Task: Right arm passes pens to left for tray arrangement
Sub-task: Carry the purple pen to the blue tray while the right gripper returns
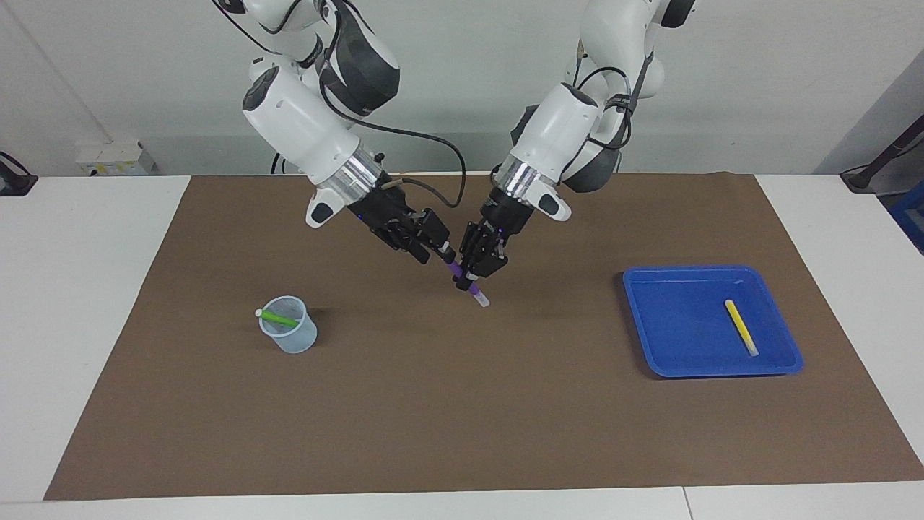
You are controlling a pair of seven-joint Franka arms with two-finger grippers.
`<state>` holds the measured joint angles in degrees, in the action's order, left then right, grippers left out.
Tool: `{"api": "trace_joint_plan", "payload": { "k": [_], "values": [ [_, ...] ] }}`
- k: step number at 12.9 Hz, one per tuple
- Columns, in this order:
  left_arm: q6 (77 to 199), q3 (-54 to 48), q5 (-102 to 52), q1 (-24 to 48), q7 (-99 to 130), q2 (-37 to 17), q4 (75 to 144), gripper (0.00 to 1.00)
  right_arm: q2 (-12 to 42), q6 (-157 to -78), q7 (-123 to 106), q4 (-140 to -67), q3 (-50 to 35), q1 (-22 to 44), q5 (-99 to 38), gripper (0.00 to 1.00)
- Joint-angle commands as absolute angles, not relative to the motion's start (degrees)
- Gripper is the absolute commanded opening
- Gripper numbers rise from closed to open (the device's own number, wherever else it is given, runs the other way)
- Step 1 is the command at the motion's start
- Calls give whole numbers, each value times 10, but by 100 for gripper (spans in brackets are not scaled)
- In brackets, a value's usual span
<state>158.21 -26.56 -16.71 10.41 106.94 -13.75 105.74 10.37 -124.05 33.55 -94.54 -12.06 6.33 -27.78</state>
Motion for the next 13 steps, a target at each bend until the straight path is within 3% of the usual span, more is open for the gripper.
{"api": "trace_joint_plan", "payload": {
  "k": [1,6,10,13],
  "values": [
    [1495,-265,-161,70,995,-139,1037,0,97,-1154,247,-927,-122,13,-244,88],
    [1392,-265,-128,58,875,-135,1015,0,90,-1083,8,-950,-123,-87,-156,88],
    [1298,-265,-89,12,791,-127,1011,0,123,-1120,-113,-982,-122,-152,-145,88],
    [1228,-265,-89,-40,665,-114,1018,0,126,-1190,-150,-1039,-122,-157,-132,88]
  ]
}}
